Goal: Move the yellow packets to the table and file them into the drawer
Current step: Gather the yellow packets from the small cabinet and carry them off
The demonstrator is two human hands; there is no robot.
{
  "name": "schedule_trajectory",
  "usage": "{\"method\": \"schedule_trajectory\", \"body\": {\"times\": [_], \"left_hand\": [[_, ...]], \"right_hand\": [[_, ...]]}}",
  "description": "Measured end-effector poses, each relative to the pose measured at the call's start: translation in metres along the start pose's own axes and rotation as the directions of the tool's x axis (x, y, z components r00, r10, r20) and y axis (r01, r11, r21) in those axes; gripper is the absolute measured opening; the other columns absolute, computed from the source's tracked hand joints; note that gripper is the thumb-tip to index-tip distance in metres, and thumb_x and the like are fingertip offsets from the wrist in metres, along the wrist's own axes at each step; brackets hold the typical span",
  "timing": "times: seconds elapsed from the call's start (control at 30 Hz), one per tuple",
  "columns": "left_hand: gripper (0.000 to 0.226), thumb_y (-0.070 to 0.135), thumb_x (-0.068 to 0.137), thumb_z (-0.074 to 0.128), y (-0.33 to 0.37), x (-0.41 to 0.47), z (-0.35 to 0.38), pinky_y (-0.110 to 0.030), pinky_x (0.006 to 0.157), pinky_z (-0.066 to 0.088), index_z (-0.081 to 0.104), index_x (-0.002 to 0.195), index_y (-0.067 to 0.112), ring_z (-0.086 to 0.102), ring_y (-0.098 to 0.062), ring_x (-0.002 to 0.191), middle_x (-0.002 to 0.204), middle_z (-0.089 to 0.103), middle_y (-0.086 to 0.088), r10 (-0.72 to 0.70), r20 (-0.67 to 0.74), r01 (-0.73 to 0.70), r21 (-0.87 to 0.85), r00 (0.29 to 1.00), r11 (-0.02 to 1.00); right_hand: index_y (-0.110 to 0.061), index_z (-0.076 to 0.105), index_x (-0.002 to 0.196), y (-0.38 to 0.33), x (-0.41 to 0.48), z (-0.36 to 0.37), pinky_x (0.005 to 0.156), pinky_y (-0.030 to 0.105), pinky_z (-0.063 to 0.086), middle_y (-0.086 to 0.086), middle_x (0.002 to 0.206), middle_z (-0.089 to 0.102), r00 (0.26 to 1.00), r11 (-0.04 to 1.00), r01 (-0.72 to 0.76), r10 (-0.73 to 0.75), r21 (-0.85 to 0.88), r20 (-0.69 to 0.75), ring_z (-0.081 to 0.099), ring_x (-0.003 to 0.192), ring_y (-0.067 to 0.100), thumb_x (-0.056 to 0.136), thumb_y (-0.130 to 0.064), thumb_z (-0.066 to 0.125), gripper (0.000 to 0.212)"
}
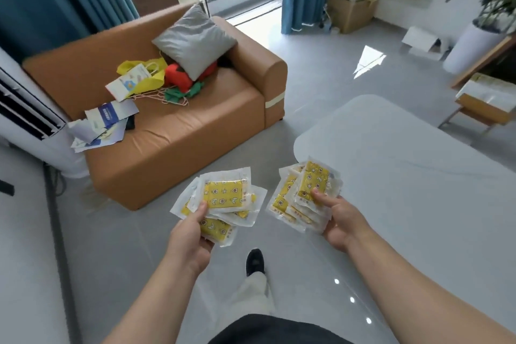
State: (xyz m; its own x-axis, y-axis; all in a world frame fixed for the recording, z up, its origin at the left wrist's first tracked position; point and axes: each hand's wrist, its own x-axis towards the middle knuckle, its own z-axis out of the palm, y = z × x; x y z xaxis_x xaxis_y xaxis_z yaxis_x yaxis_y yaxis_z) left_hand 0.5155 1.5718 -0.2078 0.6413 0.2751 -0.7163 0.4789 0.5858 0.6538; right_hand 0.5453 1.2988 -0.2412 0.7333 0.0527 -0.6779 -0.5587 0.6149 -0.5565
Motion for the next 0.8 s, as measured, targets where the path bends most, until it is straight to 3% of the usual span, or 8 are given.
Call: {"method": "schedule_trajectory", "body": {"times": [0.1,0.27,0.4,0.57,0.7,0.8], "left_hand": [[0.026,0.019,0.097,0.064,0.033,0.053,0.044,-0.044,0.081,0.057,0.065,0.123,0.014,0.071,-0.025,0.103,0.111,0.076,-0.007,-0.05,0.093,0.042,0.084,0.994,0.996],[0.031,0.018,0.098,0.062,0.086,0.118,0.12,-0.052,0.097,0.052,0.063,0.129,0.015,0.069,-0.028,0.11,0.12,0.073,-0.008,-0.082,0.233,0.032,0.213,0.969,0.977],[0.032,0.014,0.098,0.061,0.116,0.163,0.212,-0.054,0.099,0.051,0.062,0.13,0.016,0.07,-0.027,0.108,0.116,0.074,-0.006,-0.13,0.329,0.024,0.309,0.935,0.951],[0.03,0.009,0.096,0.064,0.112,0.232,0.351,-0.052,0.09,0.055,0.062,0.125,0.014,0.073,-0.025,0.099,0.111,0.075,-0.007,-0.204,0.354,0.026,0.448,0.913,0.894],[0.027,0.011,0.095,0.066,0.102,0.239,0.376,-0.053,0.094,0.054,0.064,0.122,0.016,0.072,-0.028,0.103,0.112,0.075,-0.007,-0.242,0.368,0.041,0.478,0.898,0.878],[0.029,0.011,0.093,0.069,0.097,0.27,0.444,-0.051,0.095,0.054,0.065,0.122,0.016,0.072,-0.029,0.103,0.112,0.075,-0.007,-0.25,0.363,-0.001,0.568,0.898,0.823]], "right_hand": [[-0.006,0.067,0.127,-0.033,0.041,0.017,0.075,0.059,0.061,0.02,0.117,0.073,0.996,0.997,0.045,-0.041,0.061,-0.077,0.072,0.104,0.042,0.092,-0.005,0.067,0.035],[-0.005,0.065,0.129,-0.075,0.086,0.033,0.095,0.066,0.051,0.021,0.121,0.071,0.978,0.982,0.126,-0.099,0.144,-0.182,0.069,0.109,0.046,0.083,-0.004,0.073,0.047],[-0.007,0.062,0.131,-0.116,0.119,0.029,0.098,0.067,0.049,0.019,0.12,0.072,0.954,0.947,0.202,-0.132,0.248,-0.27,0.068,0.108,0.048,0.078,-0.003,0.076,0.055],[-0.007,0.054,0.138,-0.178,0.191,-0.012,0.088,0.07,0.053,0.018,0.123,0.071,0.899,0.888,0.298,-0.138,0.35,-0.415,0.069,0.104,0.05,0.076,-0.005,0.081,0.067],[-0.008,0.056,0.137,-0.194,0.209,-0.025,0.086,0.067,0.055,0.016,0.123,0.072,0.899,0.864,0.322,-0.151,0.388,-0.41,0.07,0.104,0.048,0.082,-0.007,0.078,0.059],[-0.01,0.06,0.134,-0.236,0.253,-0.047,0.09,0.063,0.055,0.017,0.122,0.072,0.886,0.843,0.327,-0.116,0.428,-0.449,0.071,0.106,0.044,0.085,-0.01,0.077,0.052]]}}
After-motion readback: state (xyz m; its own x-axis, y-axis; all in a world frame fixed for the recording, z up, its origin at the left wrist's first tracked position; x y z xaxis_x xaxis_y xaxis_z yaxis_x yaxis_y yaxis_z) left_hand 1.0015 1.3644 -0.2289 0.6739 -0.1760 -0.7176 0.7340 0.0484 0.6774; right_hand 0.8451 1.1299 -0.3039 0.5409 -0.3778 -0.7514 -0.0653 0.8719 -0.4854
